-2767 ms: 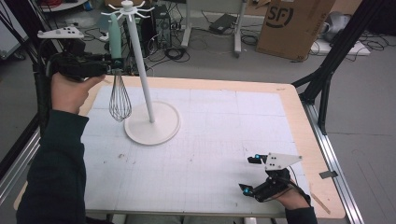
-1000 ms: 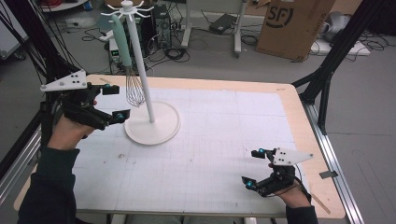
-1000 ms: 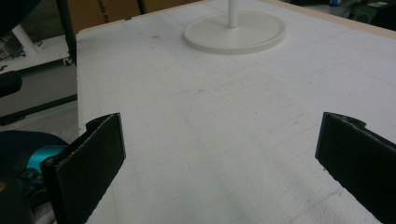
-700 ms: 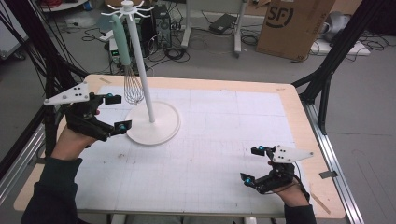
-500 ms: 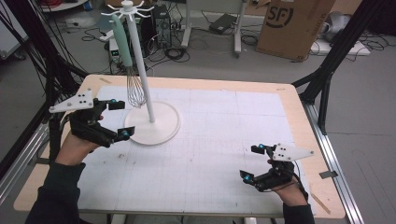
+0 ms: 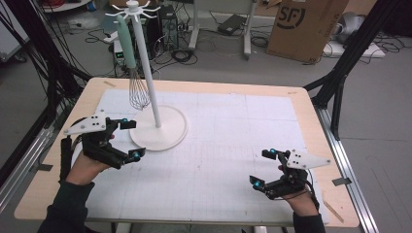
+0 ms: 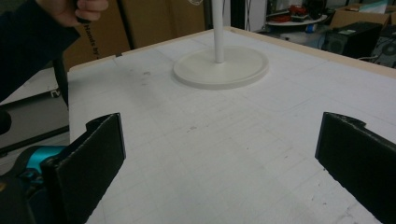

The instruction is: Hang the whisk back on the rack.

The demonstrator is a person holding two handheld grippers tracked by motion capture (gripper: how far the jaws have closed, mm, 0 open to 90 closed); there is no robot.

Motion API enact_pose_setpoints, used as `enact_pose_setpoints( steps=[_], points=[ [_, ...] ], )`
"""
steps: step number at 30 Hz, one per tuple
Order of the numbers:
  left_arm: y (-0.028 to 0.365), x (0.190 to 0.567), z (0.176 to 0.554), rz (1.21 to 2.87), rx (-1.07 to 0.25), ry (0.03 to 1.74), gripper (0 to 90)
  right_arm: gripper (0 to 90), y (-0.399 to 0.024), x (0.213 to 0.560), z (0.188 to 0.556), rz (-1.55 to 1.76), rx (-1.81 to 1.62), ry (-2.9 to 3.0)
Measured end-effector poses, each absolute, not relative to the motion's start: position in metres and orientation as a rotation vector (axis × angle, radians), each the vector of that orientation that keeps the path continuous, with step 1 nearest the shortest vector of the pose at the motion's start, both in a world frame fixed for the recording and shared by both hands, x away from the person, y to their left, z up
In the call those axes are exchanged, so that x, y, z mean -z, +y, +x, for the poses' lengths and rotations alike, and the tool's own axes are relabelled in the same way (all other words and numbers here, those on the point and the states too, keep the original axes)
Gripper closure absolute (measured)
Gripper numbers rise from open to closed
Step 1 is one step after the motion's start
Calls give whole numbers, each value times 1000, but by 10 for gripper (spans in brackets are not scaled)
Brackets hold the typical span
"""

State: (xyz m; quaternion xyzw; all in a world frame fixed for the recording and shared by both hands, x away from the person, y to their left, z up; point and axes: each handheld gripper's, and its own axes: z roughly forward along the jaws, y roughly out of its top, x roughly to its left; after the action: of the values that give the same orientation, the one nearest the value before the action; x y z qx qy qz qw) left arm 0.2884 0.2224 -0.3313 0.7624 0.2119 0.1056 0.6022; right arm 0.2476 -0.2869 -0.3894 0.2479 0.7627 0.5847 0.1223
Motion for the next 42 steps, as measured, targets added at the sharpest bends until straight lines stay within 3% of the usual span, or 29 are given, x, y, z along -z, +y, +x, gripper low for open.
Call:
enact_pose_setpoints(
  steps=[25, 42],
  points=[
    [226, 398, 268, 1755, -241, 552, 17, 5, -285, 394, 248, 745, -1700, 2178],
    [230, 407, 261, 1704, -257, 558, 17, 5, -281, 401, 248, 733, -1689, 2191]
  ],
)
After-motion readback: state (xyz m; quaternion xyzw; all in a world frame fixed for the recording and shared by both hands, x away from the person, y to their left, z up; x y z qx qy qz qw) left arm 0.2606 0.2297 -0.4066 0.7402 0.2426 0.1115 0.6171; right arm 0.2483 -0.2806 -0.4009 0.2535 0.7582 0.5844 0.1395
